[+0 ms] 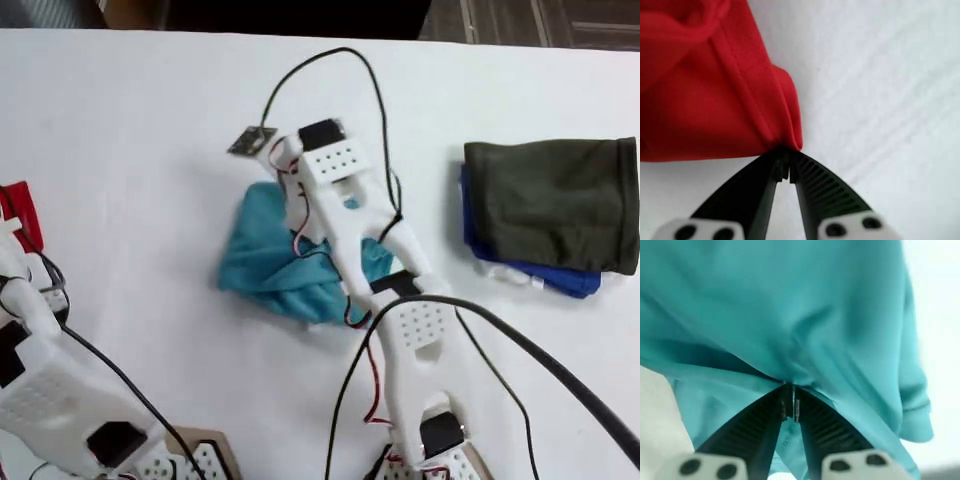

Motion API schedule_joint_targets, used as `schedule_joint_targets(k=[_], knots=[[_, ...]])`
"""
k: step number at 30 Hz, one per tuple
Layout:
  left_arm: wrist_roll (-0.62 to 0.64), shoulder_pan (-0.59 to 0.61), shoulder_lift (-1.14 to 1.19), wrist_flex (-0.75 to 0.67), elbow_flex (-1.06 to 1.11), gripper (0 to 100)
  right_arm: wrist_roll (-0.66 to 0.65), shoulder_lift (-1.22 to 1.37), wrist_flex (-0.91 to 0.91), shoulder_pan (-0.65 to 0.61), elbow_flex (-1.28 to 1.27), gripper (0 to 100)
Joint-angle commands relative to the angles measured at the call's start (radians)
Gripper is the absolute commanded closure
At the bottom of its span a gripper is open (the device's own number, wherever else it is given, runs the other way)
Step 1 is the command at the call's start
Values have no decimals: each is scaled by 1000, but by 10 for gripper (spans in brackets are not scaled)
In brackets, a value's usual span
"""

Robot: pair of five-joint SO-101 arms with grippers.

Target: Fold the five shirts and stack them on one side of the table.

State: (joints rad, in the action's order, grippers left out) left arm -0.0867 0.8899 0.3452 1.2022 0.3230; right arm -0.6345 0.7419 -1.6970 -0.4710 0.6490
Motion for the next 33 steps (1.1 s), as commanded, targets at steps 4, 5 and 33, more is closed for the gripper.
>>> schedule_joint_targets(k=[4,5,33], knots=[[5,11,14,-26,15,973,-3,-88,-10,85,-115,977],[5,11,14,-26,15,973,-3,-88,-10,96,-137,977],[5,11,14,-26,13,973,-37,-748,326,87,-680,977]])
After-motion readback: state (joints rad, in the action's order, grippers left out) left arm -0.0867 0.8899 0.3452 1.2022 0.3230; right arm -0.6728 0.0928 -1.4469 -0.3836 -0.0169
